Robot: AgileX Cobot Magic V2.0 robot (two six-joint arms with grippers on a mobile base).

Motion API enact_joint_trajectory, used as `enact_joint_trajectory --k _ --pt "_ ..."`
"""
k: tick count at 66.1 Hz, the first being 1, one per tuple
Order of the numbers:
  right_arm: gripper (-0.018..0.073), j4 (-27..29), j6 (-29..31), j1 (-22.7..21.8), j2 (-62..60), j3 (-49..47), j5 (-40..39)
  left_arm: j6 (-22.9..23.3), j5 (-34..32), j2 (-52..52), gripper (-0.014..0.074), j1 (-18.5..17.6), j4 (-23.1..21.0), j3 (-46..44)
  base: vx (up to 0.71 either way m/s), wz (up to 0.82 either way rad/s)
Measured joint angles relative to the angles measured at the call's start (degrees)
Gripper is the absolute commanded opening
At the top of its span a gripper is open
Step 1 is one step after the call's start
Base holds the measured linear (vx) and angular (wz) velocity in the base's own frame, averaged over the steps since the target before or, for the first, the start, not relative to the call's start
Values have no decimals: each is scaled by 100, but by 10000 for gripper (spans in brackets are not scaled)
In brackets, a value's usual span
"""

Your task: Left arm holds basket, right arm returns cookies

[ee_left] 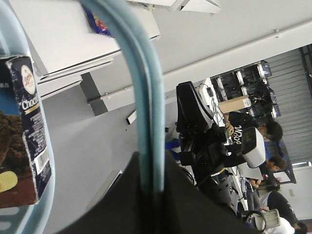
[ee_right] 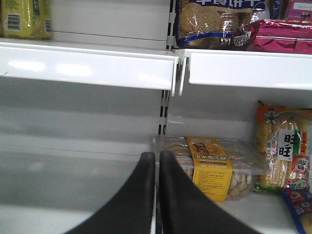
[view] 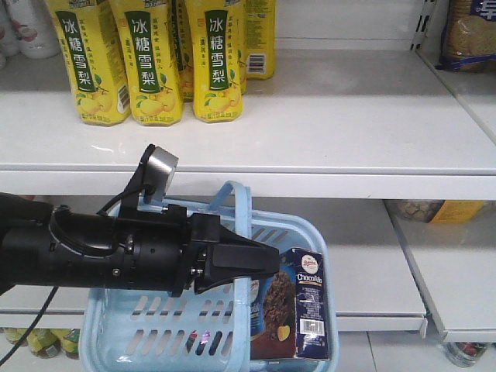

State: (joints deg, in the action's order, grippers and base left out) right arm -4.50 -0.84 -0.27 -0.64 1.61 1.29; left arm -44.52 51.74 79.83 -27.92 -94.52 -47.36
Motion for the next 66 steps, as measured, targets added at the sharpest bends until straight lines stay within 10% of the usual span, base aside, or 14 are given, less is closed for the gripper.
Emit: enact_joint_trajectory --k 66 --pt "-3 914 -307 0 1974 -2302 1204 0 0 0 -3 0 6 0 0 0"
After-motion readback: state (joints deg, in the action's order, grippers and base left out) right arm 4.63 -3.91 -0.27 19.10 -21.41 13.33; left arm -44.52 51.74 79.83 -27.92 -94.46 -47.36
